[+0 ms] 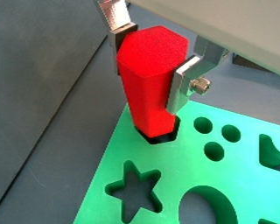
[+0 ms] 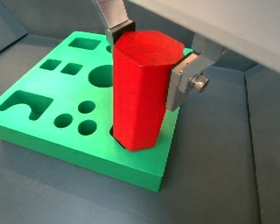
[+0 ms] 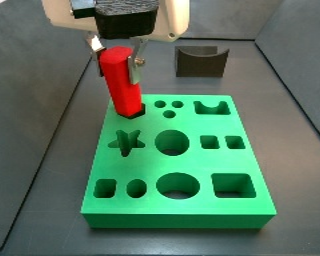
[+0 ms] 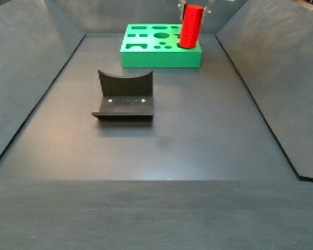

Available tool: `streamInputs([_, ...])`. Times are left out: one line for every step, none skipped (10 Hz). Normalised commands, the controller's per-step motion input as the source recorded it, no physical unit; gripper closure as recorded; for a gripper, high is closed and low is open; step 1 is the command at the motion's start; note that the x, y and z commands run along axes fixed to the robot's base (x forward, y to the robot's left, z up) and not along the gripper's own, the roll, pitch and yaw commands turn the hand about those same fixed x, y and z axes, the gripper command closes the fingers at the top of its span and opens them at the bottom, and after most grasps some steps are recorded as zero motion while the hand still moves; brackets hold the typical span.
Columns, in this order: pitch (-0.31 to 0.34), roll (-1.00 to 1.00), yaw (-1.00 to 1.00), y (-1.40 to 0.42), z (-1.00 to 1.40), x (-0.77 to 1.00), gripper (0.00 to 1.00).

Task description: Insert the hexagon object.

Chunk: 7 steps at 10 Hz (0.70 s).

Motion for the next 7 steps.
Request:
streamInputs([0.0, -0.05, -0.08, -0.03, -0.23, 0.05, 1.0])
streamInputs([0.0, -0.07, -0.09, -0.07, -0.24, 0.01, 1.0])
streamInputs([0.0, -0.08, -0.1, -0.09, -0.26, 0.05, 1.0])
streamInputs([0.0, -0.12, -0.11, -0.07, -0.31, 0.09, 1.0])
streamInputs([0.0, -0.12, -0.11, 0.0, -0.32, 0.05, 1.0])
streamInputs([0.0, -0.11, -0.09, 0.0, -0.36, 0.06, 1.0])
streamInputs([0.0, -0.11, -0.05, 0.0, -0.43, 0.15, 1.0])
